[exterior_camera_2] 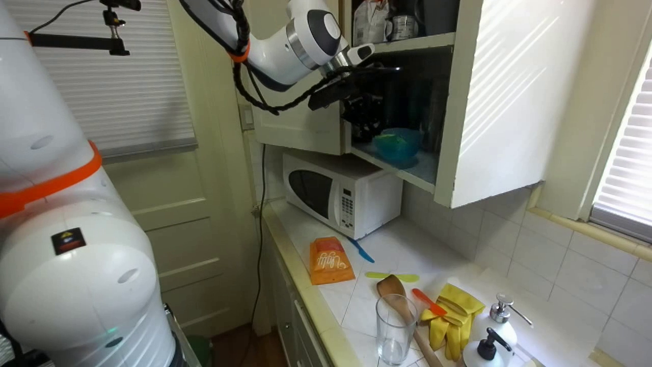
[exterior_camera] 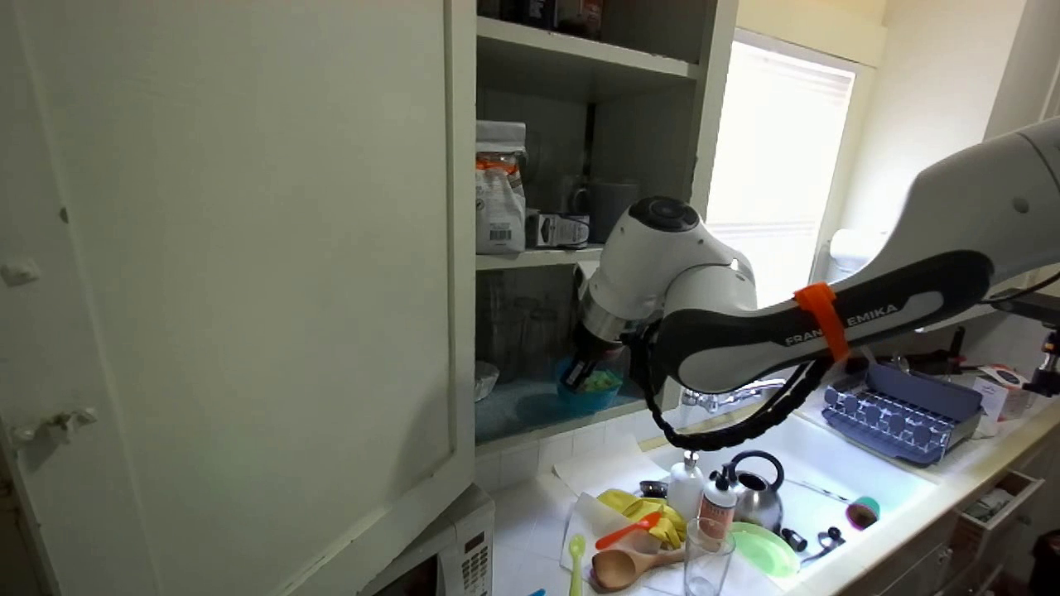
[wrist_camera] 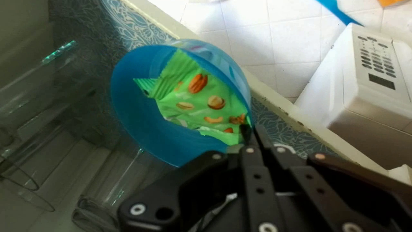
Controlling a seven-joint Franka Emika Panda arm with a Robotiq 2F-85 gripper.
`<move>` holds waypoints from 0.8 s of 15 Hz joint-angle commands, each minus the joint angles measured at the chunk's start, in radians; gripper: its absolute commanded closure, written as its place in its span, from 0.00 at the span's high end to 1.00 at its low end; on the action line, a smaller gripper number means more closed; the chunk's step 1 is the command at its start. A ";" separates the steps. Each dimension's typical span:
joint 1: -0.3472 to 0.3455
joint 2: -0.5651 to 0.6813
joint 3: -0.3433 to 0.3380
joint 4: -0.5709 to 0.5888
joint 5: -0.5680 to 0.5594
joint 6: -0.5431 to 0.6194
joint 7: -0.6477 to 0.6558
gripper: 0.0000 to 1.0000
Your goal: Put the blue bowl in the bottom shelf of the top cabinet
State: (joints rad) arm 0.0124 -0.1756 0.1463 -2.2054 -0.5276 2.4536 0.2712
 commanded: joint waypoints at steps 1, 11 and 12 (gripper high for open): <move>-0.016 0.065 -0.011 0.013 -0.052 0.058 0.020 0.01; -0.010 0.139 -0.058 0.034 -0.227 0.183 0.042 0.01; -0.007 0.146 -0.062 0.034 -0.225 0.214 0.027 0.01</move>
State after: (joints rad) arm -0.0001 -0.0625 0.1004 -2.1851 -0.7143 2.5907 0.3184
